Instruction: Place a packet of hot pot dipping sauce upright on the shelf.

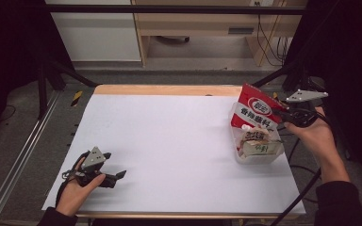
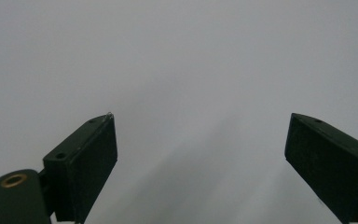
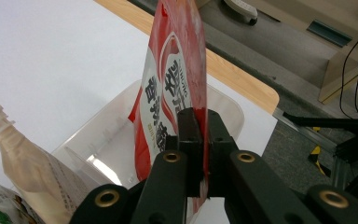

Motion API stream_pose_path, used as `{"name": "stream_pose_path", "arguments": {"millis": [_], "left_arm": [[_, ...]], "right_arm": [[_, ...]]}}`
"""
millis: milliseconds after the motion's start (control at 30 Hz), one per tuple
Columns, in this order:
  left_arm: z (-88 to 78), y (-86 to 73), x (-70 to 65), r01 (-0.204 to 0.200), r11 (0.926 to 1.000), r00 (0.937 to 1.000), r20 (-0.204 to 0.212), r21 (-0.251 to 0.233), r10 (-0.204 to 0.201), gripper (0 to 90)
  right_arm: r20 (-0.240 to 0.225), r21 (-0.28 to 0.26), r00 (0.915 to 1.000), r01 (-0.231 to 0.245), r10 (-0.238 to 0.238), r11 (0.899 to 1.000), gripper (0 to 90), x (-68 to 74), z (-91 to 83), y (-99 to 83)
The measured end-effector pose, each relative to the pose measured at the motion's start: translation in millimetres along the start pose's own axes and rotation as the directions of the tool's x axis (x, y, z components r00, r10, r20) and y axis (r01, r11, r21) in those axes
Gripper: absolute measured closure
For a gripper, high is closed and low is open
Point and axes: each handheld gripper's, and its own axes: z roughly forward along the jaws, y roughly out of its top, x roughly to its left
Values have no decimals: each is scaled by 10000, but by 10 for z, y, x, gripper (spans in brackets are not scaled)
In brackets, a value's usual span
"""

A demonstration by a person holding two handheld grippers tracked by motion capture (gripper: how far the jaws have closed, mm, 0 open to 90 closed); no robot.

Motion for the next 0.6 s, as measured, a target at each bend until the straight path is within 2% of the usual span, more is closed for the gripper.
{"name": "stream_pose_path", "arguments": {"millis": [200,300,400,600], "left_arm": [[2,0,4,2,10000,10000,-5,19,-2,90],[0,2,2,-2,10000,10000,-19,14,2,89],[-4,6,-1,-21,10000,10000,-38,20,21,90],[13,7,-9,-11,10000,10000,22,33,11,89]], "right_arm": [[35,89,9999,-135,134,9999,860,-6,-16,-15],[53,117,9998,-199,199,9997,806,5,-32,-16],[62,111,9995,-301,300,9995,692,23,-45,0],[607,-191,9980,-141,152,9997,447,97,-84,65]]}}
